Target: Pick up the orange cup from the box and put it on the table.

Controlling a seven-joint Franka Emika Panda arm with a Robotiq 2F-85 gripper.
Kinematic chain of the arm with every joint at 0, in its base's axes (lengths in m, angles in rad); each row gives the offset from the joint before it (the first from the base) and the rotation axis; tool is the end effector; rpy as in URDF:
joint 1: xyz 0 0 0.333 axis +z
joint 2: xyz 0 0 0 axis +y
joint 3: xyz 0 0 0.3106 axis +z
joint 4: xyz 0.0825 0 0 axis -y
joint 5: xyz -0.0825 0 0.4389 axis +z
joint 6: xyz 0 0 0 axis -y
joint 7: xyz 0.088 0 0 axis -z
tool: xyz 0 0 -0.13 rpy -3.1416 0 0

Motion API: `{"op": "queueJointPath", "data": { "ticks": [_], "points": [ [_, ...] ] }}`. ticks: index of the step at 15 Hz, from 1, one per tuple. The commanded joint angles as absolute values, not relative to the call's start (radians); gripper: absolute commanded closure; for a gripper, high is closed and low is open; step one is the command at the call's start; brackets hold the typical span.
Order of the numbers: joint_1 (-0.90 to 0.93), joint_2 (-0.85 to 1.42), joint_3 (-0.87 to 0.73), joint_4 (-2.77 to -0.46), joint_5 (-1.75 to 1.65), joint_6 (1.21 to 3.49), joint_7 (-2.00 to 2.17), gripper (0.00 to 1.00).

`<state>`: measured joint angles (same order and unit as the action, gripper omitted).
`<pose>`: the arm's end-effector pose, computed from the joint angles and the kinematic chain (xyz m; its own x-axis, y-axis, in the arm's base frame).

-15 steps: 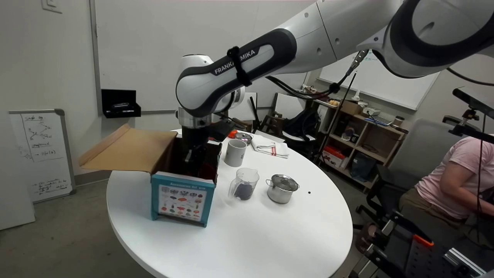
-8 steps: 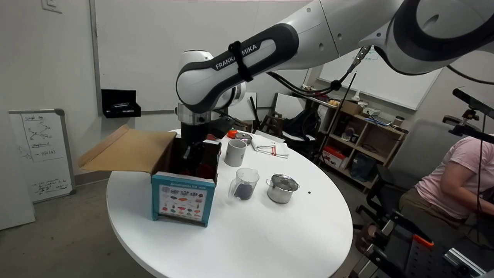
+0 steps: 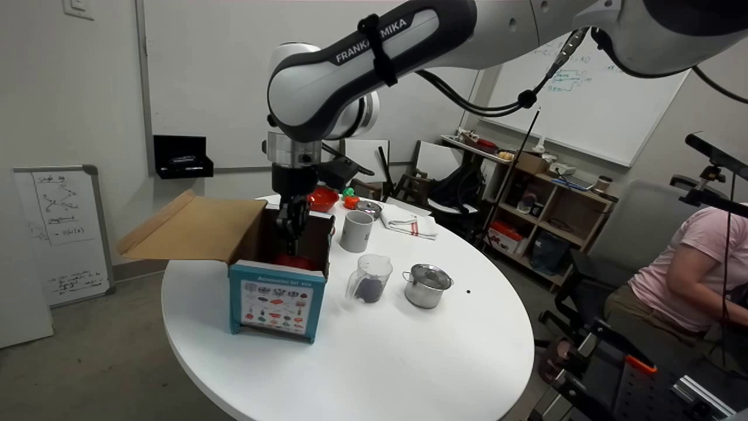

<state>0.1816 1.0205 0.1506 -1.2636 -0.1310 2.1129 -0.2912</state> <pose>0.7276 0.2213 0.0626 0.7910 0.5947 -0.1439 0.5909 -0.8035 -0.0727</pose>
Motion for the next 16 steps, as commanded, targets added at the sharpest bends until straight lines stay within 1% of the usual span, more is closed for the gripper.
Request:
{"op": "queueJointPath", "data": {
  "ticks": [1, 6, 8, 12, 13, 14, 15, 16],
  "points": [
    [0.181, 0.949, 0.155, -1.340, -0.119, 2.102, -0.276, 0.98],
    [0.181, 0.940, 0.157, -1.337, -0.115, 2.084, -0.275, 0.98],
    [0.180, 0.973, 0.153, -1.290, -0.110, 2.074, -0.271, 0.98],
    [0.173, 1.062, 0.153, -1.184, -0.102, 1.968, -0.294, 0.98],
    [0.171, 1.076, 0.155, -1.169, -0.100, 1.945, -0.300, 0.81],
    [0.170, 1.087, 0.158, -1.154, -0.100, 1.922, -0.310, 0.66],
    [0.171, 1.099, 0.157, -1.139, -0.101, 1.904, -0.312, 0.60],
    [0.172, 1.110, 0.155, -1.127, -0.105, 1.897, -0.318, 0.53]
  ]
}}
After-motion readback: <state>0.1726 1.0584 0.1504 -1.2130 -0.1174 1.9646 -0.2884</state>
